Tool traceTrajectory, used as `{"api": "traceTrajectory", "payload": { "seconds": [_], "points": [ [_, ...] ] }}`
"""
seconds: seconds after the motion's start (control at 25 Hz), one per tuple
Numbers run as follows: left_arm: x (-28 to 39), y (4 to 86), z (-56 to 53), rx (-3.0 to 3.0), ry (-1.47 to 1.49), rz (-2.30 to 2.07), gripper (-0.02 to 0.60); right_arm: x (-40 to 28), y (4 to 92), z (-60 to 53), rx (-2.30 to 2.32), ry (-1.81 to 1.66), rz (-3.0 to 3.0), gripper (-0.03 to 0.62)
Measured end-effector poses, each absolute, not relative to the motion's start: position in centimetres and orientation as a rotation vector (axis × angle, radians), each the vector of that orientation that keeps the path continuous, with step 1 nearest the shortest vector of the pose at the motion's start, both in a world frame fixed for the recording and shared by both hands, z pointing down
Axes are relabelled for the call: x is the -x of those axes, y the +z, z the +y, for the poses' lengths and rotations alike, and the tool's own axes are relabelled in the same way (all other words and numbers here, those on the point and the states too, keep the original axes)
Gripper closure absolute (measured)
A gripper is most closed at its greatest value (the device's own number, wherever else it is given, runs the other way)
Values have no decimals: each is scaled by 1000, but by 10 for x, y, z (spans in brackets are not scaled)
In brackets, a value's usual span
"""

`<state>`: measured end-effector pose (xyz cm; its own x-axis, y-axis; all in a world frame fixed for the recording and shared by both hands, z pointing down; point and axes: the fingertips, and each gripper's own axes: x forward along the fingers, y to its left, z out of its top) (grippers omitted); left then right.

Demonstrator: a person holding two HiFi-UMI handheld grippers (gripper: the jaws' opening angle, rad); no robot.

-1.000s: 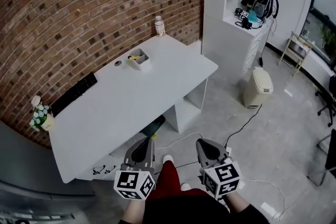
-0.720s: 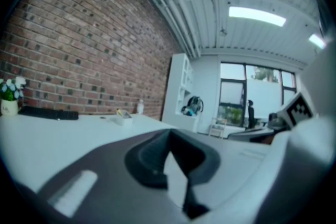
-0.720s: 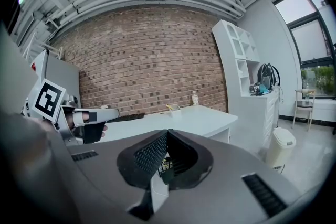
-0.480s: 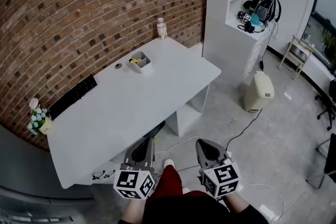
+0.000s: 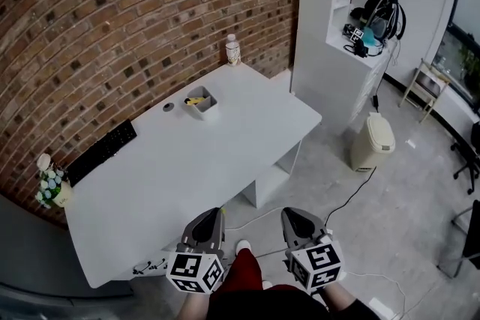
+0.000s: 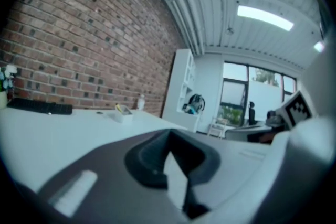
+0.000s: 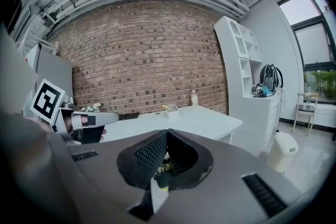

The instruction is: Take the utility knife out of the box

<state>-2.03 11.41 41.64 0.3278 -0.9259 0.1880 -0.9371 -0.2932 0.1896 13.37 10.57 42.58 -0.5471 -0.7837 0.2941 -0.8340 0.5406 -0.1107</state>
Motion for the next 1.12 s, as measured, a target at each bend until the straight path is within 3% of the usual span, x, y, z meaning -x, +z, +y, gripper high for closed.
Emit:
{"api": "traceTrajectory", "payload": {
  "seconds": [1.12],
  "points": [
    [87,430,-22,-2303,114,-1658,578,-54,430,-26,-1299,369,-2542,586]
  ]
}}
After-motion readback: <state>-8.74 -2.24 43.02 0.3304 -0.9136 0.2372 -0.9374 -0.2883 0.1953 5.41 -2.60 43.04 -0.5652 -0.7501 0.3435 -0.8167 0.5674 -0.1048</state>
